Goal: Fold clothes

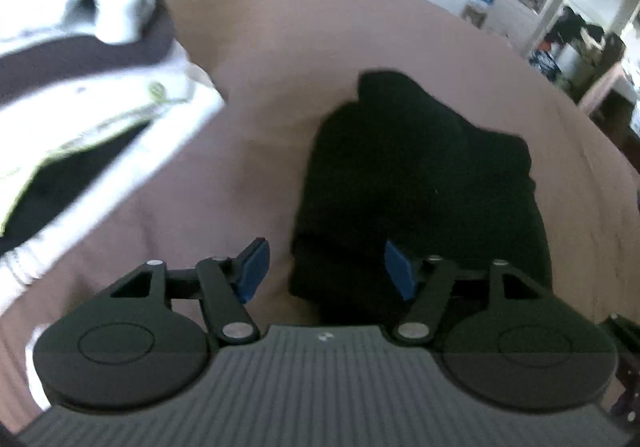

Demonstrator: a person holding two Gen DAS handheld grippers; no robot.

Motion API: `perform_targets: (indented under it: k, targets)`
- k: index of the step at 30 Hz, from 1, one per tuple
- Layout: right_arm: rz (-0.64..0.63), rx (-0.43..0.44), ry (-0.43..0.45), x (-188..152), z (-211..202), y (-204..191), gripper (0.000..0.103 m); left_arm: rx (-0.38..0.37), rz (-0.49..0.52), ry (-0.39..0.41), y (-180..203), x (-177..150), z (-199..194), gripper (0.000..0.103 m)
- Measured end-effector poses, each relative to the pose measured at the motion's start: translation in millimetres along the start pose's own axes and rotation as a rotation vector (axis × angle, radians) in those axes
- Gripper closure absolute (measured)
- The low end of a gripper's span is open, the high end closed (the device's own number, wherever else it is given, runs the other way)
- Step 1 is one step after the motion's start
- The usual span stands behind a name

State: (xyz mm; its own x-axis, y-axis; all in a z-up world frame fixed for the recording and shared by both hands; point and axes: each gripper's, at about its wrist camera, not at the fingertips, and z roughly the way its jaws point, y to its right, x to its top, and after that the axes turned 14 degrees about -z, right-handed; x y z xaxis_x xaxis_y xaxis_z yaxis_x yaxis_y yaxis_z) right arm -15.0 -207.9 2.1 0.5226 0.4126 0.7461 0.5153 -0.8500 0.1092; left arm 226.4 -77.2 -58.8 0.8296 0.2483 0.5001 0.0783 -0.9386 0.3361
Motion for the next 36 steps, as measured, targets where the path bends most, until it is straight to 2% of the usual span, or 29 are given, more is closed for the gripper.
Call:
perform_targets:
  k: [2,4,6,10,15,17,19,21,23,24,25,27,29,30,31,32,33,34,36]
  targets:
    - [-0.007,-0.041,-0.034,-8.5,5.0,-5.5,0.032,0.013,0.024,-0.019,2.1,2.1,11.2,0.037]
    - [-0.04,-0.086,-0.07,-12.3,14.3,-13.0,0.032,0.024,0.003,-0.041,1.2,4.4,22.4,0.029]
    - [-0.087,-0.131,-0.087,-13.0,20.4,-19.9,0.032,0.029,-0.023,-0.063,-0.9,6.4,32.2,0.026]
    - [-0.064,-0.162,-0.061,-14.4,24.7,-19.1,0.027,0.032,-0.059,-0.081,-5.4,8.1,46.7,0.016]
    - [0.021,-0.165,-0.016,-19.4,22.1,-10.2,0.027,-0.011,-0.126,-0.119,-22.1,6.4,50.8,0.016]
    - [0.042,-0.17,-0.005,-19.7,21.5,-7.9,0.027,-0.036,-0.144,-0.134,-27.3,8.0,56.4,0.022]
    - [0.048,-0.184,-0.008,-18.7,23.8,-7.3,0.028,-0.08,-0.161,-0.15,-28.6,5.5,56.4,0.044]
    - [0.054,-0.202,-0.009,-19.5,23.1,-8.9,0.028,-0.104,-0.156,-0.153,-24.5,5.7,58.7,0.05]
    - [0.054,-0.246,0.003,-20.2,17.9,-12.8,0.028,-0.112,-0.123,-0.142,-18.1,5.5,59.1,0.062]
    - [0.053,-0.268,0.01,-20.5,15.1,-14.9,0.028,-0.129,-0.115,-0.142,-15.8,5.8,58.7,0.075]
    - [0.054,-0.267,0.006,-20.9,16.4,-14.5,0.027,-0.146,-0.106,-0.142,-13.5,6.1,58.3,0.084]
    - [0.055,-0.26,-0.006,-21.8,20.3,-13.1,0.026,-0.154,-0.09,-0.136,-9.1,5.4,57.0,0.09]
    - [0.055,-0.256,-0.039,-25.4,31.6,-9.0,0.025,-0.155,-0.074,-0.13,-4.7,4.4,55.8,0.09]
    - [0.063,-0.265,-0.041,-27.8,35.3,-6.4,0.029,-0.158,-0.068,-0.128,-3.4,4.4,54.9,0.091]
    - [0.086,-0.262,-0.015,-26.9,29.6,-3.0,0.057,-0.17,-0.069,-0.126,-3.1,5.3,51.8,0.091]
    - [0.11,-0.256,0.015,-25.5,22.6,0.5,0.076,-0.187,-0.072,-0.123,-3.2,6.7,47.7,0.092]
    - [0.124,-0.259,0.056,-24.0,10.2,3.4,0.079,-0.204,-0.074,-0.119,-3.2,8.1,43.6,0.092]
    - [0.126,-0.276,0.096,-23.1,-3.3,4.8,0.088,-0.24,-0.083,-0.117,-3.2,10.0,38.8,0.092]
    - [0.13,-0.333,0.126,-21.2,-25.7,6.4,0.095,-0.313,-0.093,-0.117,-1.5,12.9,30.1,0.092]
